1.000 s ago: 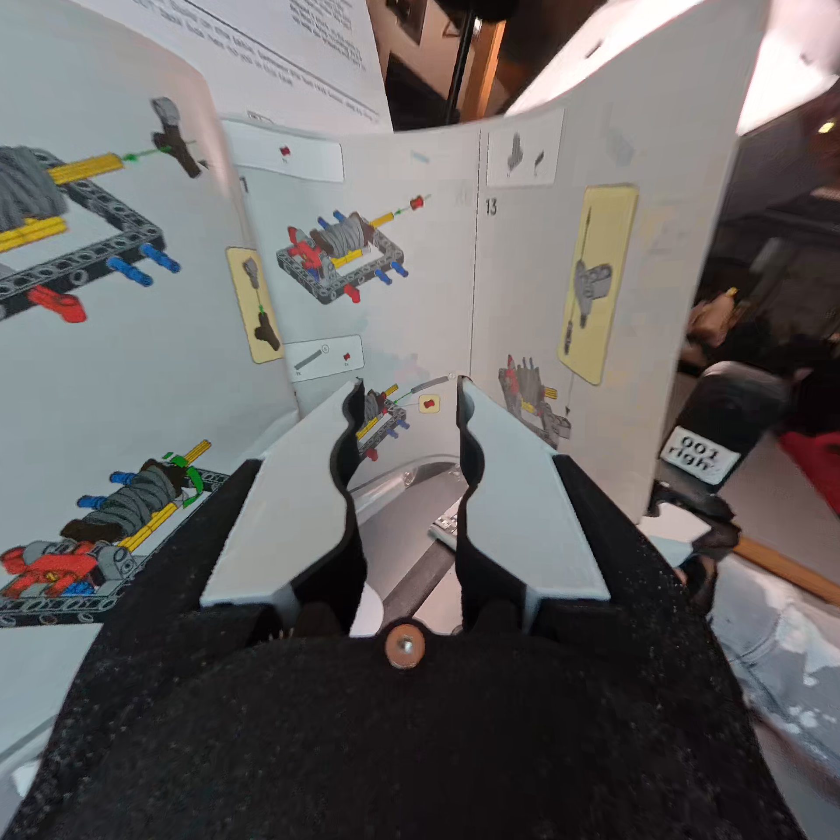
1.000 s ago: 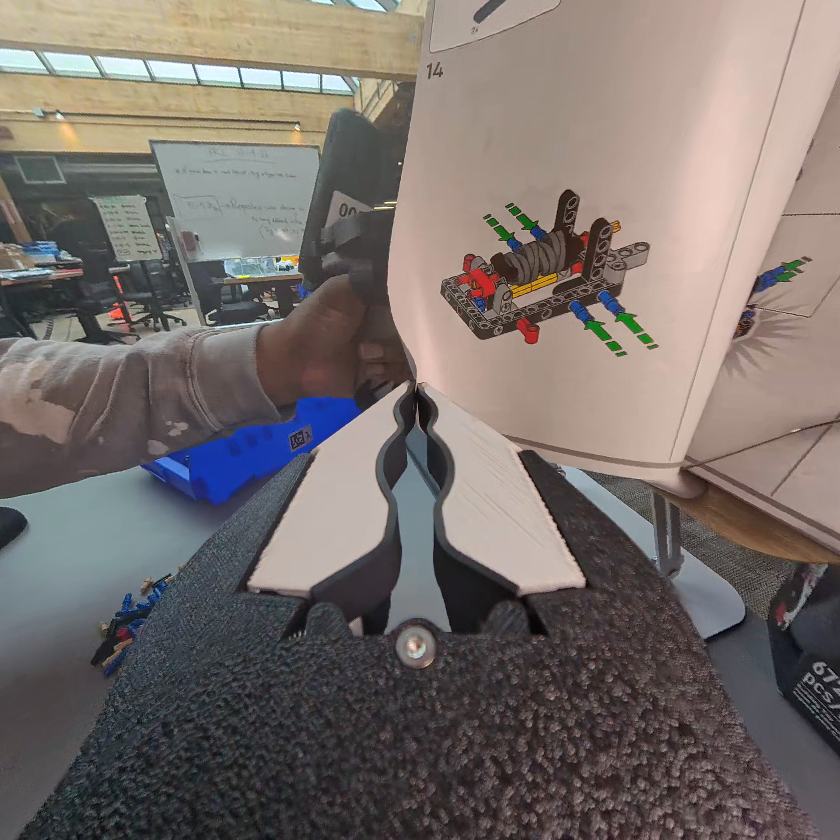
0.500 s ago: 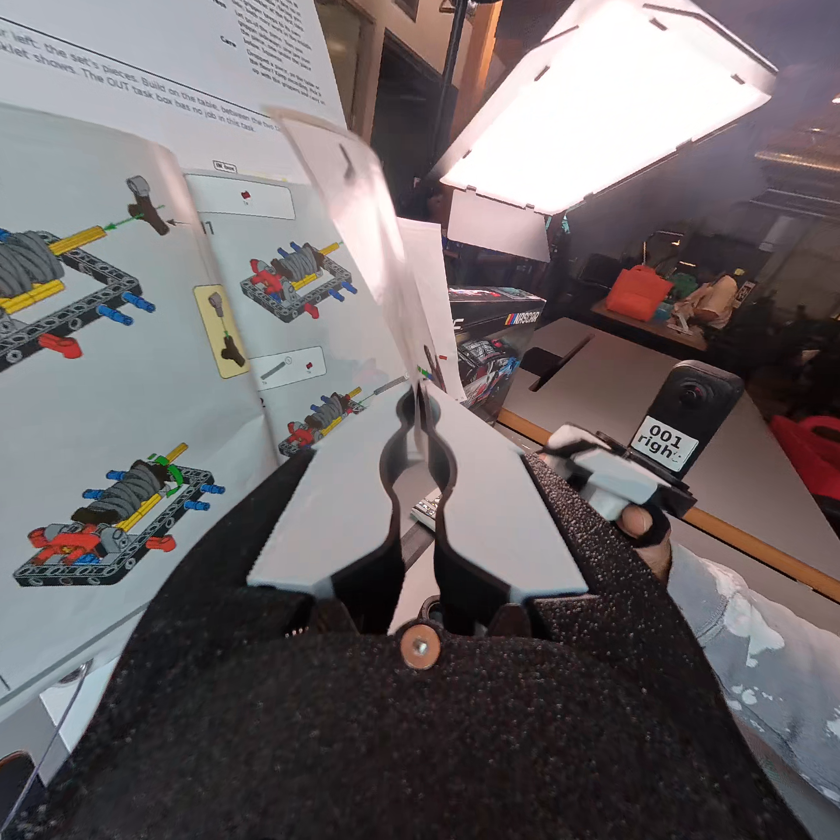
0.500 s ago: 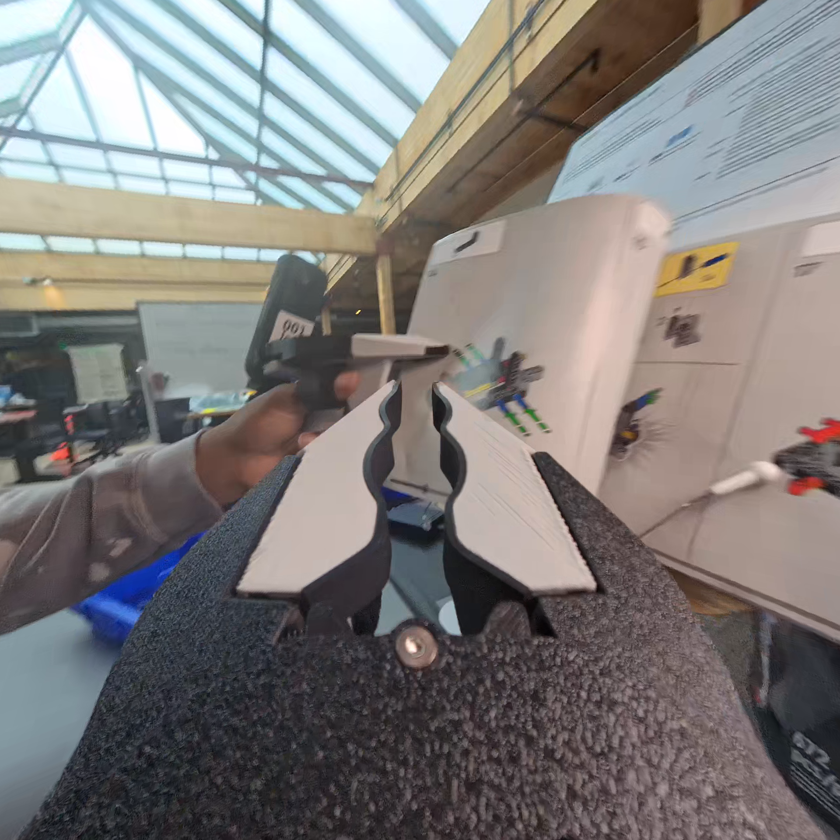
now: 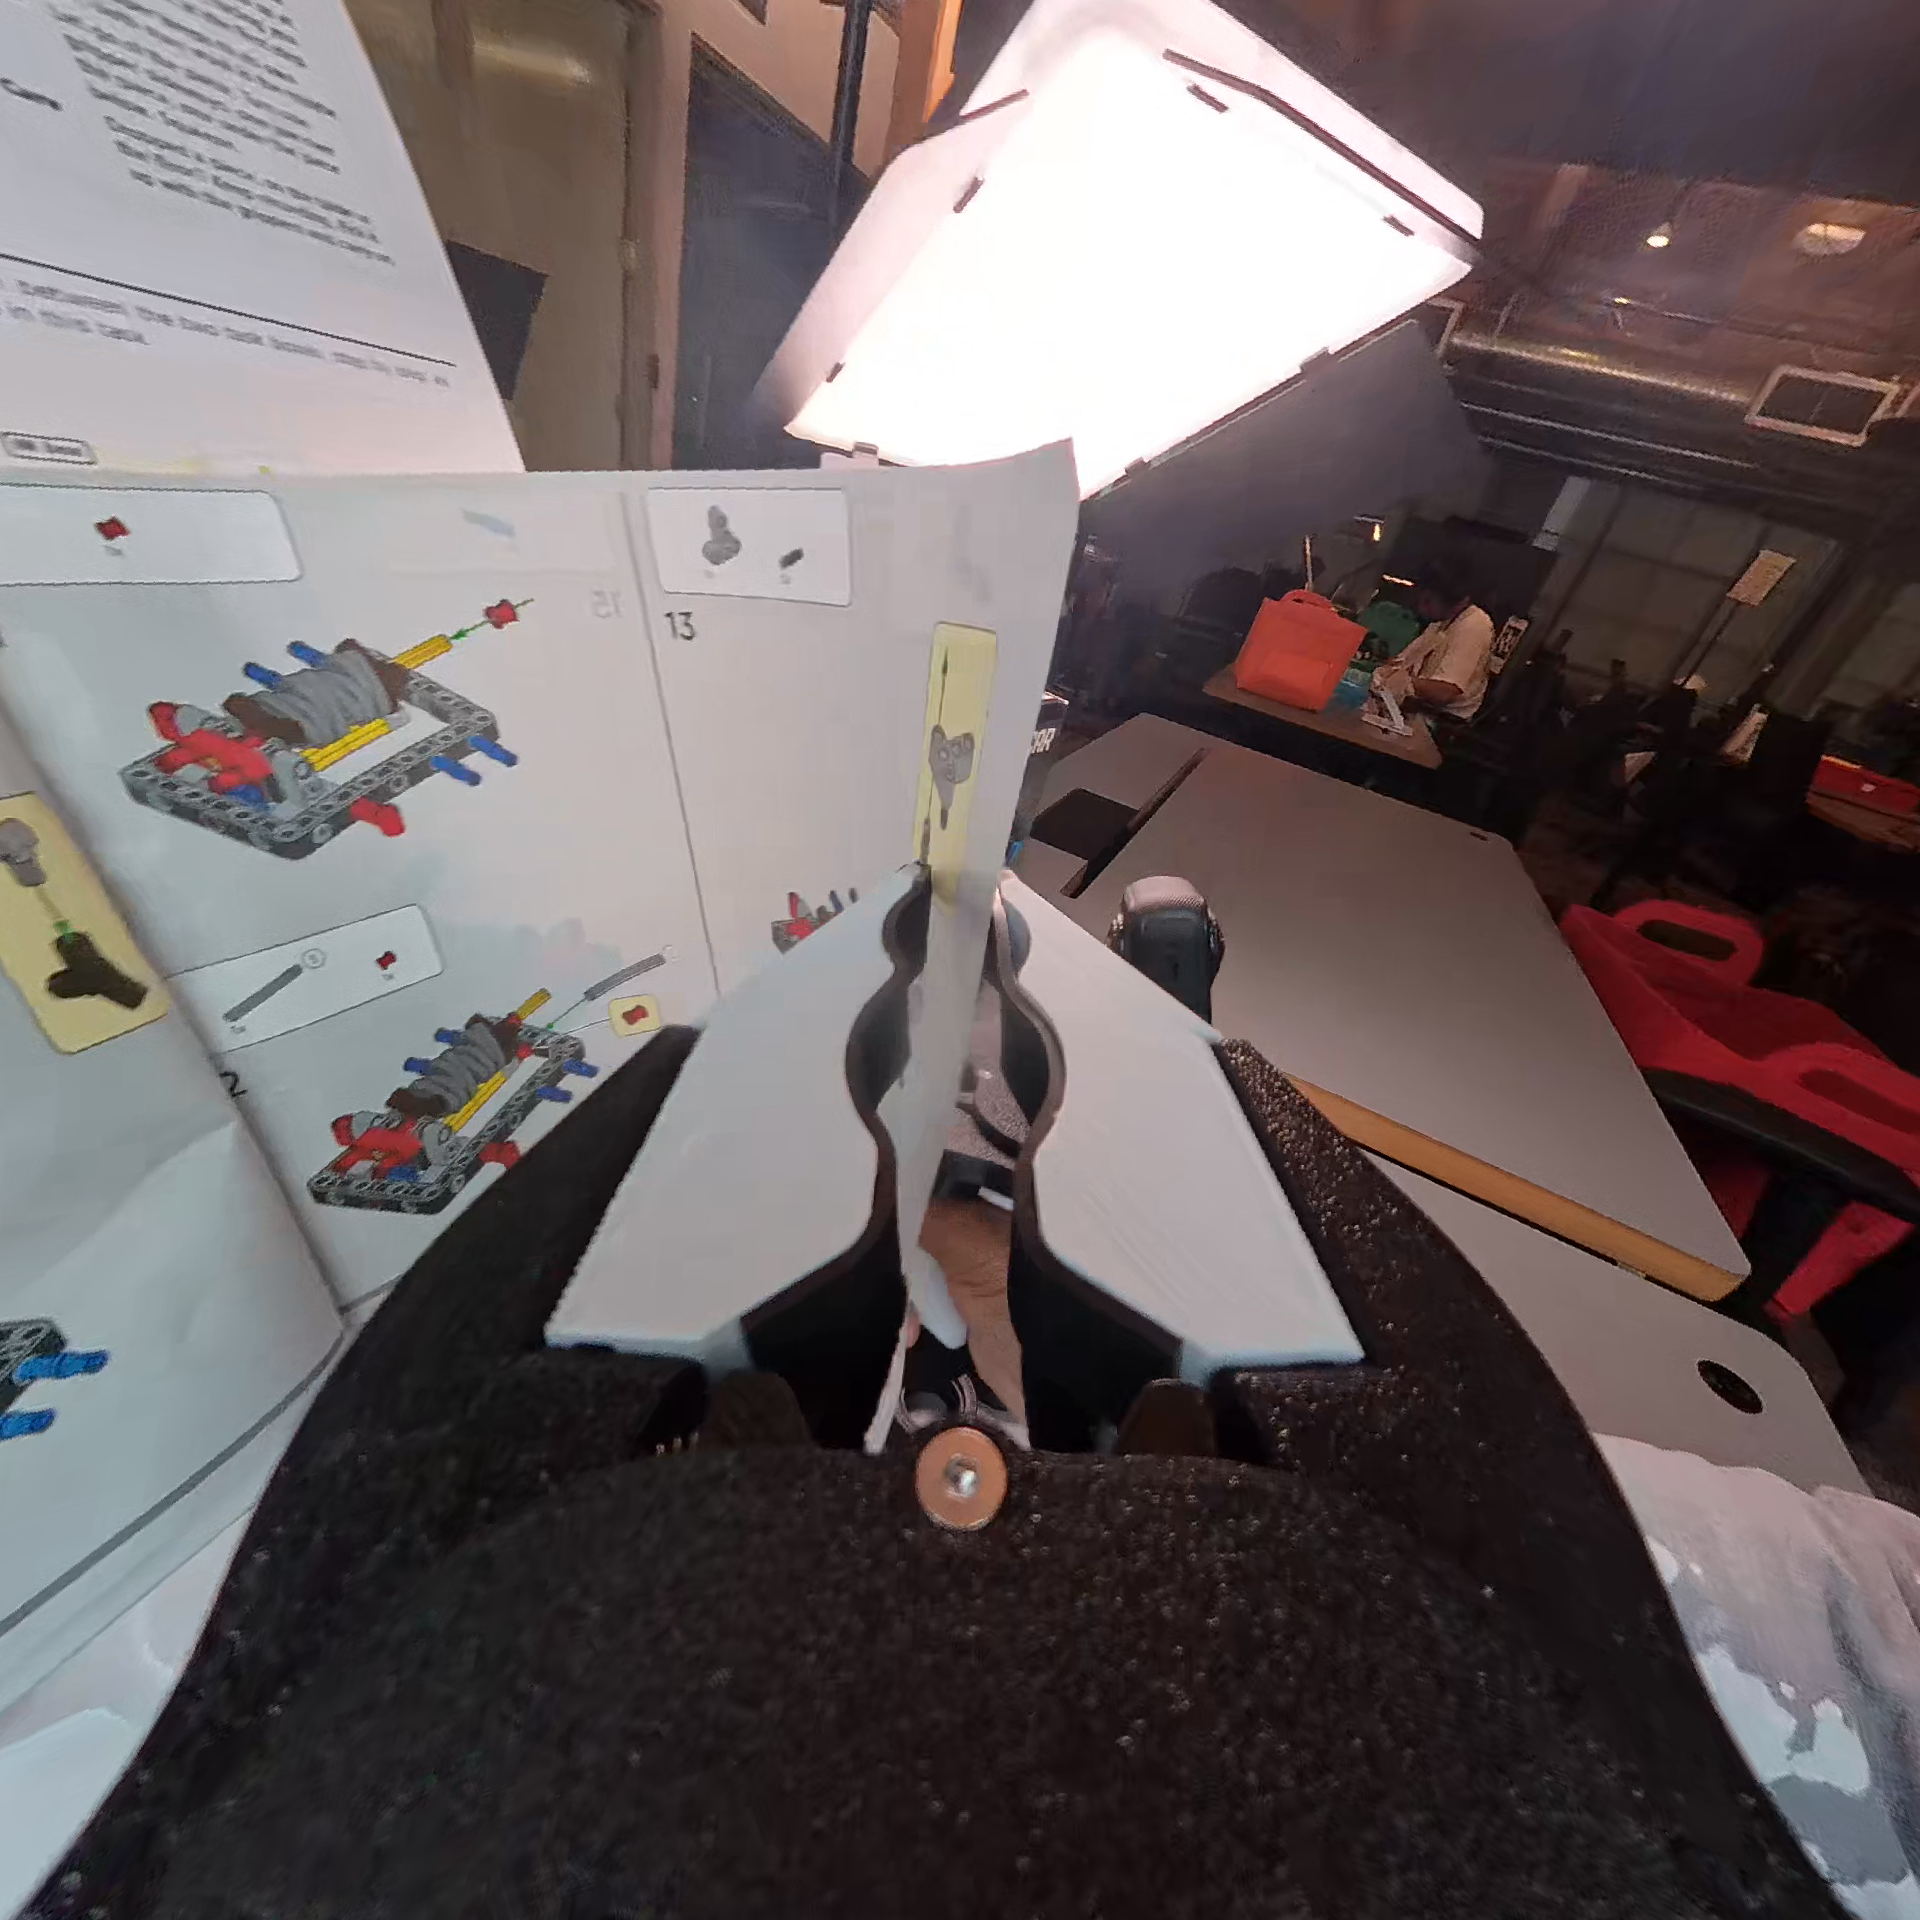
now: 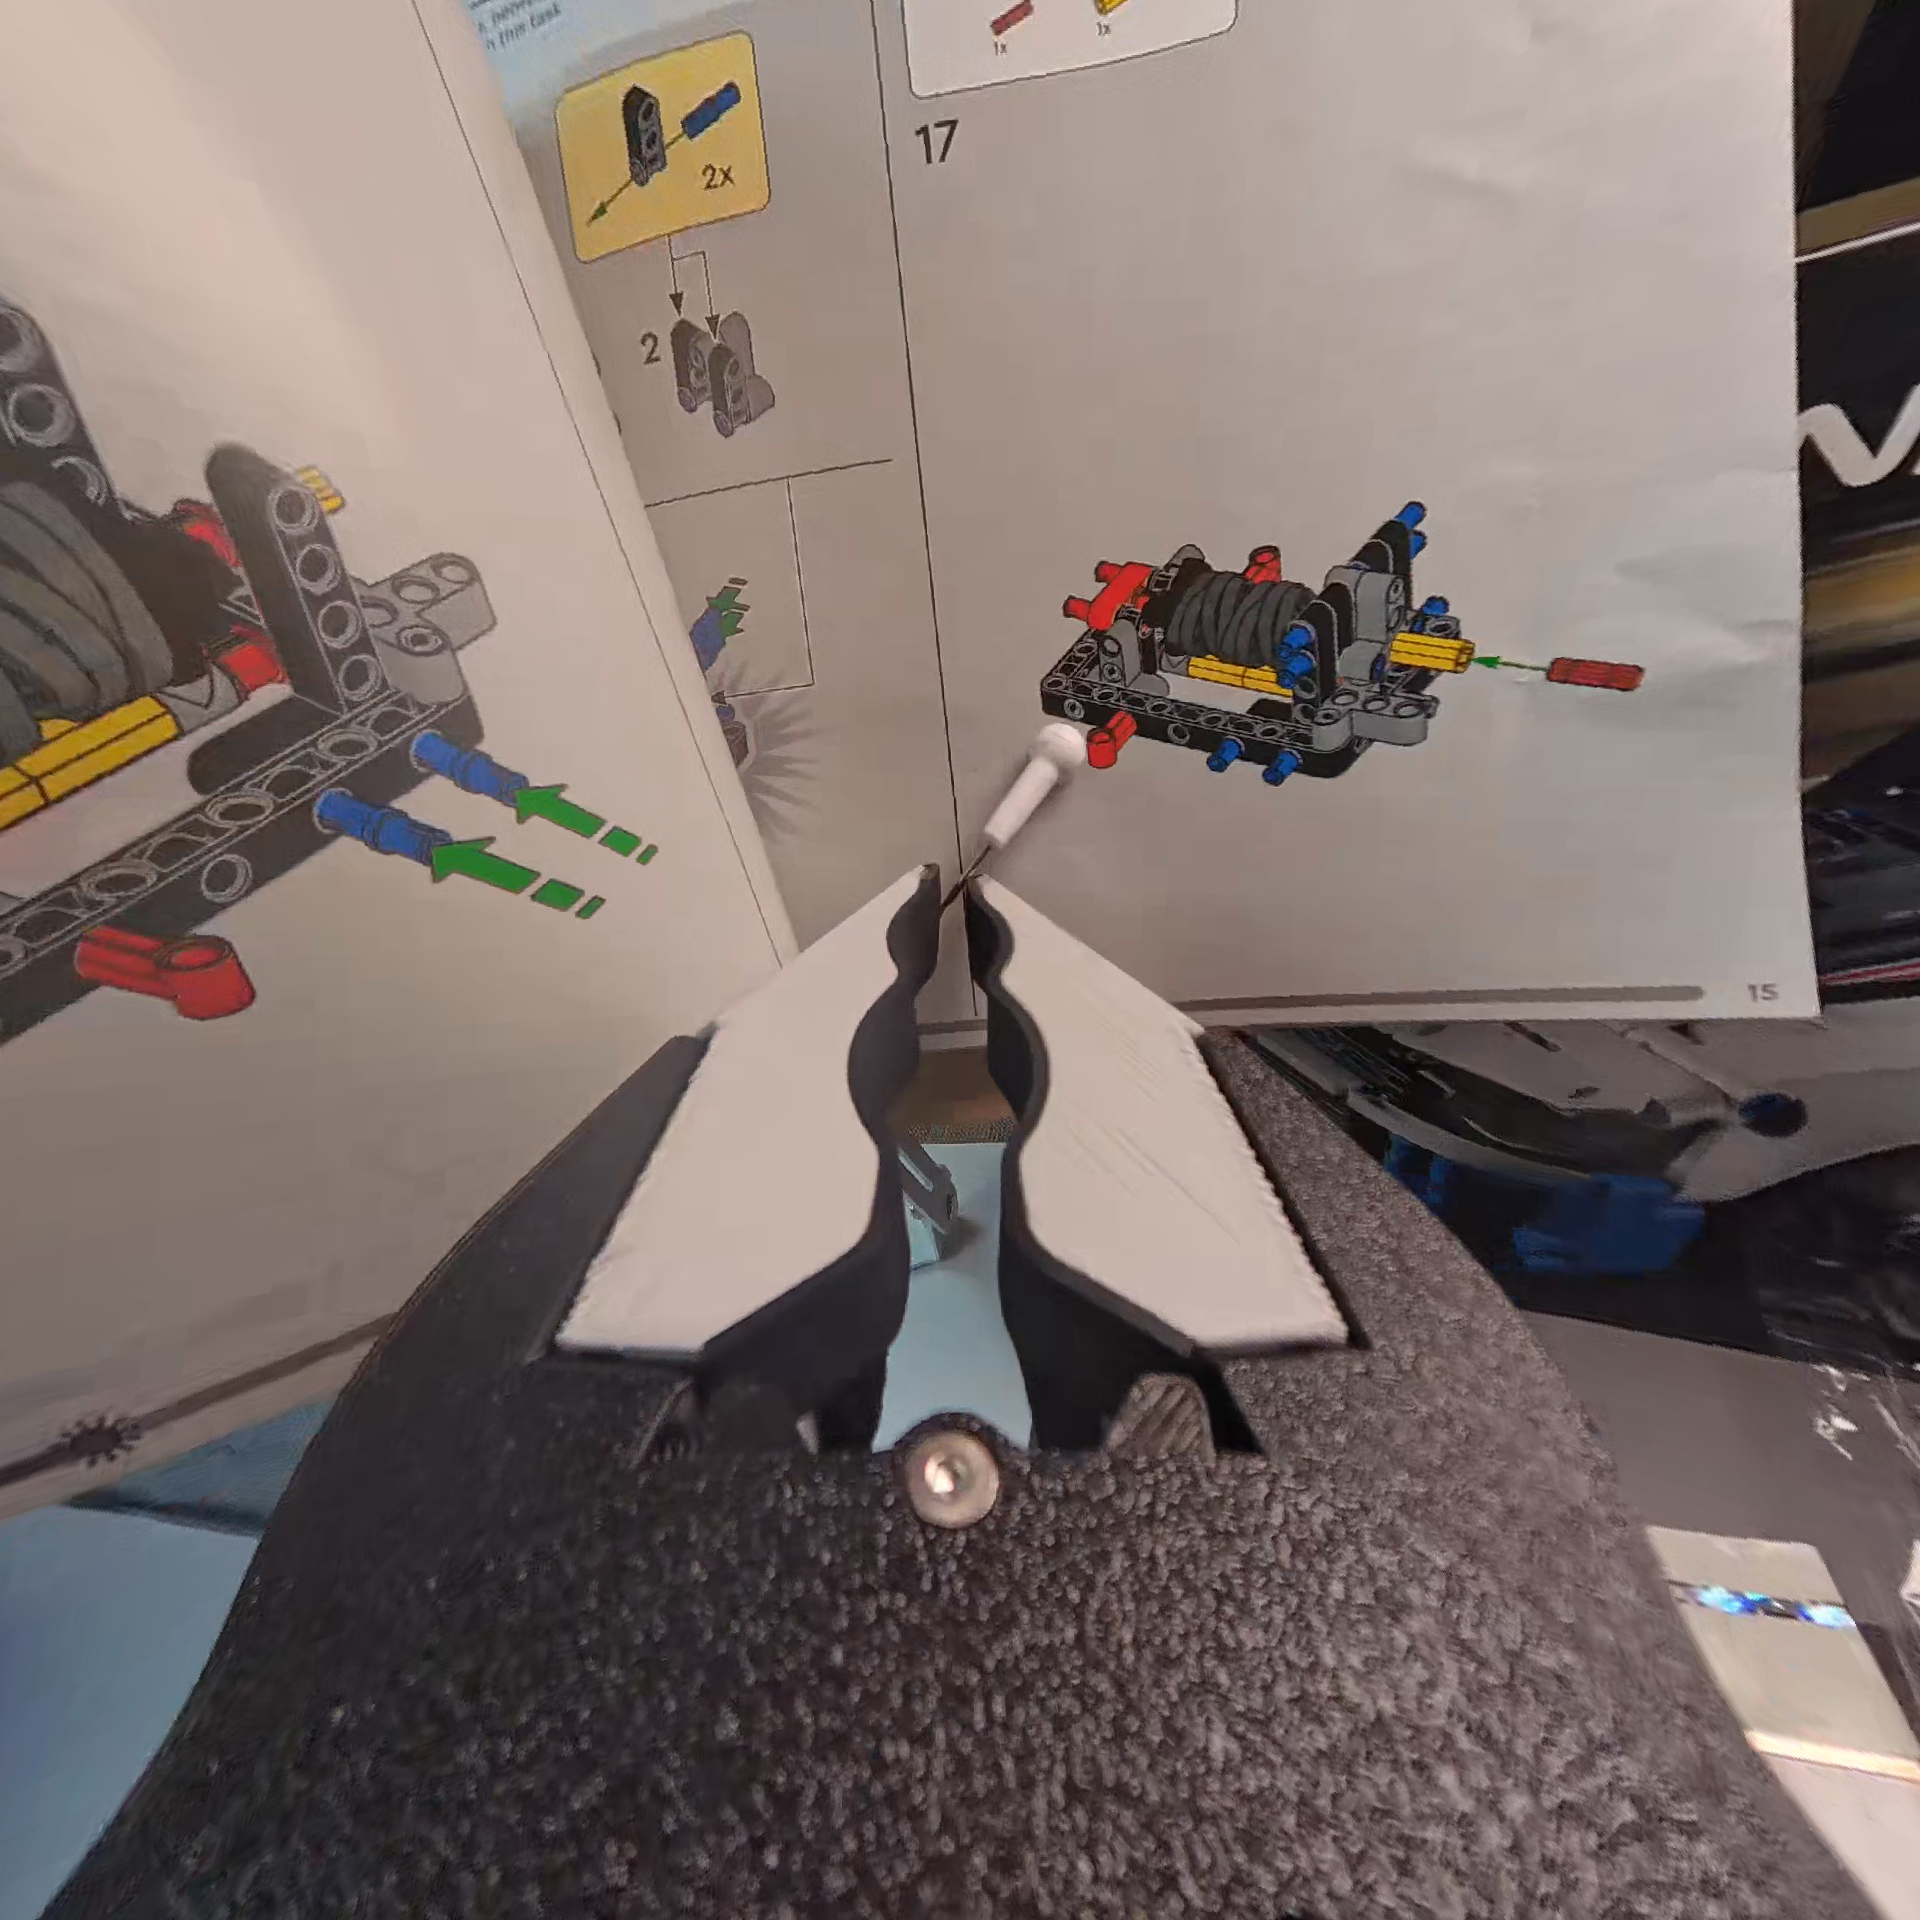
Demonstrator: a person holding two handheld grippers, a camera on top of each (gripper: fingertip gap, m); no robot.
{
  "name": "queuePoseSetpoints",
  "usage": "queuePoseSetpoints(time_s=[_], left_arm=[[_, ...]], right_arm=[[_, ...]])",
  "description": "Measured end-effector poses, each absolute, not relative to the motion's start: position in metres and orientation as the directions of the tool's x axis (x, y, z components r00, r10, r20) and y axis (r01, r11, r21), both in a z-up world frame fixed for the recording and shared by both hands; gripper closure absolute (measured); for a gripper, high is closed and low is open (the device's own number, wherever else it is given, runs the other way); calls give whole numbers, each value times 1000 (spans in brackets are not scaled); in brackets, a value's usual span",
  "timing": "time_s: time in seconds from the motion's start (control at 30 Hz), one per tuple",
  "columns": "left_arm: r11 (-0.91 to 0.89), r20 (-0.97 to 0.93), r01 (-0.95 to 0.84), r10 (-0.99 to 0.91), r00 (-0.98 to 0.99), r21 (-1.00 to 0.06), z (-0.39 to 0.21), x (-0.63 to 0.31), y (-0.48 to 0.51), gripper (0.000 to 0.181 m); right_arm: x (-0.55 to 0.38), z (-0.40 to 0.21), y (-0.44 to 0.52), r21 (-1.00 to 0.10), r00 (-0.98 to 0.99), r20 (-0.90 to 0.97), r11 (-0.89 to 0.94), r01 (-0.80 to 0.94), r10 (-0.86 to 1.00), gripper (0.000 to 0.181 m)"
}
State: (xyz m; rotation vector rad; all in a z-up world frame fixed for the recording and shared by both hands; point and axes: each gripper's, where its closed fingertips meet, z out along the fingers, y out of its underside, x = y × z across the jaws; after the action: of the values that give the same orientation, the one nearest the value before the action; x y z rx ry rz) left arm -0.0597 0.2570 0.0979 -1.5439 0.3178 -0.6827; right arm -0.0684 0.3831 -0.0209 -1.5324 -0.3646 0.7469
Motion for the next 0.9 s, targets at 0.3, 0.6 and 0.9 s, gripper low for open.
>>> queuePoseSetpoints(time_s=[0.3, 0.6, 0.9], left_arm=[[97, 107, 265, -744, 660, -959, 141, -55, 234, 158], [-279, -477, -466, -32, 878, -839, 13, -214, 337, 172], [-282, -495, -466, 39, 868, -839, -7, -227, 327, 180]], right_arm=[[-51, -50, 380, -730, 495, -675, -397, -556, 548, 177], [-60, -28, 377, -823, 499, -548, -325, -466, 672, 179], [-48, -53, 370, -751, 503, -650, -381, -539, 570, 177]])
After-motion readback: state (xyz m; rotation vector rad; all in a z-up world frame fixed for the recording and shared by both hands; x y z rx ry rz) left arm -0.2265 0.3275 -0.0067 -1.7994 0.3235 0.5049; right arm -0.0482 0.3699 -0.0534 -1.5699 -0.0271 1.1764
